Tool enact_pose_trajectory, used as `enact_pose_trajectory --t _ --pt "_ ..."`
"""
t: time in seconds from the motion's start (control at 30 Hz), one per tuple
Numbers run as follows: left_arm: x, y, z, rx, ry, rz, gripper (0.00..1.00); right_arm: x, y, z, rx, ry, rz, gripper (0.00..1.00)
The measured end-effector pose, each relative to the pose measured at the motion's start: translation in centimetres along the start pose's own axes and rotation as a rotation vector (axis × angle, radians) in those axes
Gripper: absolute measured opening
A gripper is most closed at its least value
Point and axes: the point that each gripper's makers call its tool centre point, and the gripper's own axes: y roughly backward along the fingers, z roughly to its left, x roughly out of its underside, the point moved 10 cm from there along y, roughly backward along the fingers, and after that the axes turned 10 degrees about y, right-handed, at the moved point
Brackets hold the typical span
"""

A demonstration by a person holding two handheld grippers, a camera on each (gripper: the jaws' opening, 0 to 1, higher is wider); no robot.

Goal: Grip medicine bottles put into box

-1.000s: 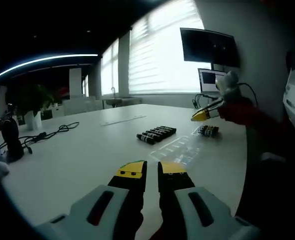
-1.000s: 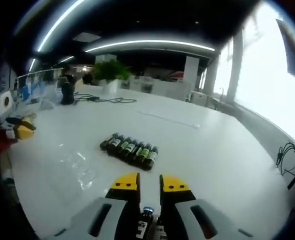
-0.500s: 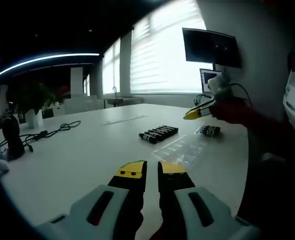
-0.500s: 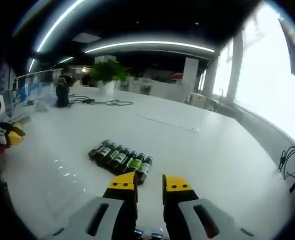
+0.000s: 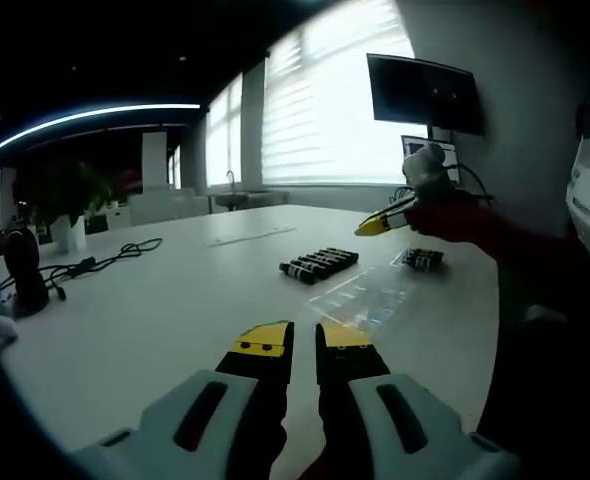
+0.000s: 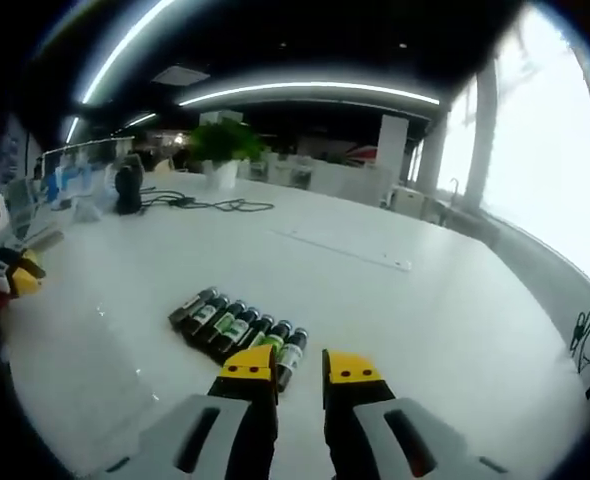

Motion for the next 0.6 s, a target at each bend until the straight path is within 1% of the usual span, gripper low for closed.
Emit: enact_pose_trajectory --t 0.13,0.3,0.37,0.6 --pt "-0.1 0.1 0.1 -0.002 0.001 -0.004 0.03 -0.1 -1.0 0.0 -0.011 0.012 0.010 0.13" --pt "0.0 0.0 0.1 0.003 0.012 -0.004 0.03 0.4 -2.5 -0.3 -0.036 0.005 0.044 0.12" --pt "0.1 0.0 0.2 0.005 0.016 -0.004 0.03 0.4 -2.8 -0.3 -0.041 -0.004 0.053 0.11" --pt "0.0 0.0 0.2 0.003 0.013 -0.003 0.03 0.4 -3.7 0.1 -0.056 0.008 0.093 0.11"
